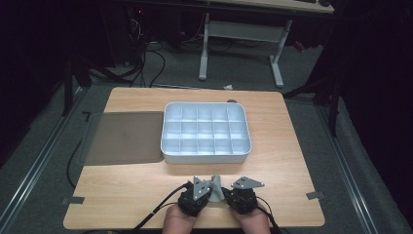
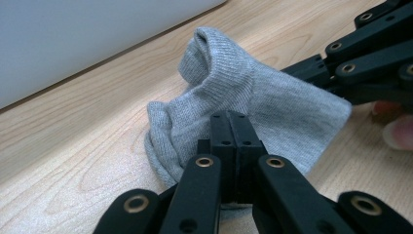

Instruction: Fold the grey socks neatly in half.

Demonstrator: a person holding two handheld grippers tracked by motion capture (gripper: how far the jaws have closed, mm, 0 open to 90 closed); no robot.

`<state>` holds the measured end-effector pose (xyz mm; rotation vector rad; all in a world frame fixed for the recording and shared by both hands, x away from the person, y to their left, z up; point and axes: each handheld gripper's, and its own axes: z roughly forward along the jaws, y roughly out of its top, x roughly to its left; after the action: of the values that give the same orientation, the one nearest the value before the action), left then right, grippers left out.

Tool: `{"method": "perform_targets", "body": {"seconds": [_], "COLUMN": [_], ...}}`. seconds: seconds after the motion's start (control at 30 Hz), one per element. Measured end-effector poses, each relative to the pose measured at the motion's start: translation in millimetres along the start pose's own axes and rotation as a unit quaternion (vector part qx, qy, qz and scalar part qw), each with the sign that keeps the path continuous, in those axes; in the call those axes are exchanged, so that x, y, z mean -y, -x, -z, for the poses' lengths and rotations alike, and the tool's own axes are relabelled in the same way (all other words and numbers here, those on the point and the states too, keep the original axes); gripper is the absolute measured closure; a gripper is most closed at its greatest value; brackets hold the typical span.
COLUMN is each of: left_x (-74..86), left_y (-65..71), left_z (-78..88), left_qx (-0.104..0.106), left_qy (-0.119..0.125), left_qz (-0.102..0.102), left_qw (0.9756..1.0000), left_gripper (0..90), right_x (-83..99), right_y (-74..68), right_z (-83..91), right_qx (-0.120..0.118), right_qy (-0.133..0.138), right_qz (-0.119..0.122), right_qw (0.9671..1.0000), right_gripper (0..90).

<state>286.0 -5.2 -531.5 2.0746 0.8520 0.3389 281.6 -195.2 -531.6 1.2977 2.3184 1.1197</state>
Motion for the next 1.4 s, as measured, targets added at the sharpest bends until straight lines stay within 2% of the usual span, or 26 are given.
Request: {"method": "perform_targets", "body": {"seconds": [0.1, 0.23, 0.37, 0.57, 0.67, 0.8, 0.93, 1.03, 1.07, 1.1, 1.13, 1.17, 1.2, 1.27, 1.33, 1.37, 1.4], "left_x": [-0.1, -0.4, -1.6, -2.8, -2.7, -2.7, -3.7, -5.0, -6.3, -6.3, -7.2, -7.2, -7.3, -5.3, -0.2, -0.2, 6.5], "left_y": [0.3, 0.9, 0.1, -1.6, -1.2, -0.2, -1.5, -4.8, -7.3, -7.3, -9.9, -9.9, -13.0, -17.6, -23.3, -23.3, -28.7], "left_z": [0.0, 0.3, 0.0, 0.0, 0.7, 1.0, 2.4, 7.0, 12.0, 12.0, 18.7, 18.7, 27.0, 36.2, 42.9, 42.9, 43.4], "left_qx": [-0.001, -0.003, -0.001, 0.007, 0.013, 0.017, 0.02, 0.017, 0.016, 0.016, 0.015, 0.015, 0.01, 0.003, -0.013, -0.013, -0.029], "left_qy": [0.0, -0.002, -0.006, -0.006, -0.005, -0.007, -0.004, 0.01, 0.024, 0.024, 0.041, 0.041, 0.056, 0.07, 0.07, 0.07, 0.044], "left_qz": [-0.001, -0.001, 0.005, 0.015, 0.01, 0.004, 0.003, 0.013, 0.018, 0.018, 0.025, 0.025, 0.032, 0.04, 0.046, 0.046, 0.055], "left_qw": [1.0, 1.0, 1.0, 0.9999, 0.9998, 0.9998, 0.9998, 0.9997, 0.9994, 0.9994, 0.9988, 0.9988, 0.9979, 0.9968, 0.9964, 0.9964, 0.9971], "left_gripper": [90.0, 90.0, 90.0, 89.9, 89.5, 89.3, 82.8, 75.3, 73.3, 72.3, 70.6, 69.5, 68.1, 66.6, 67.1, 69.7, 73.6], "right_x": [-2.3, -4.2, -3.9, -4.4, -4.5, -5.1, -5.0, -3.5, -3.0, -2.7, -2.5, -2.3, -2.2, -2.1, -2.1, -2.1, -1.9], "right_y": [-4.6, -12.1, -11.6, -9.2, -6.5, -5.0, -6.0, -2.8, -1.9, -1.3, -1.2, -1.3, -1.5, -2.4, -3.3, -3.3, -4.0], "right_z": [1.8, 8.6, 9.1, 8.1, 7.4, 6.3, 6.0, 5.7, 5.4, 5.2, 4.9, 4.6, 4.5, 4.5, 4.5, 4.5, 4.9], "right_qx": [-0.021, -0.036, -0.043, -0.025, -0.016, -0.01, -0.001, -0.001, -0.001, 0.0, 0.001, 0.001, 0.0, 0.0, -0.002, -0.002, -0.002], "right_qy": [0.019, 0.05, 0.055, 0.053, 0.05, 0.051, 0.053, 0.048, 0.048, 0.047, 0.045, 0.045, 0.045, 0.044, 0.045, 0.045, 0.046], "right_qz": [0.0, 0.016, 0.009, -0.001, -0.013, -0.026, -0.028, -0.03, -0.031, -0.031, -0.029, -0.028, -0.026, -0.024, -0.022, -0.022, -0.02], "right_qw": [0.9996, 0.998, 0.9975, 0.9983, 0.9985, 0.9983, 0.9982, 0.9984, 0.9983, 0.9984, 0.9986, 0.9986, 0.9986, 0.9988, 0.9987, 0.9987, 0.9987], "right_gripper": [90.0, 90.0, 90.0, 87.9, 85.3, 86.2, 88.7, 88.9, 88.8, 88.8, 88.9, 88.6, 88.5, 88.5, 88.4, 88.4, 88.3]}}
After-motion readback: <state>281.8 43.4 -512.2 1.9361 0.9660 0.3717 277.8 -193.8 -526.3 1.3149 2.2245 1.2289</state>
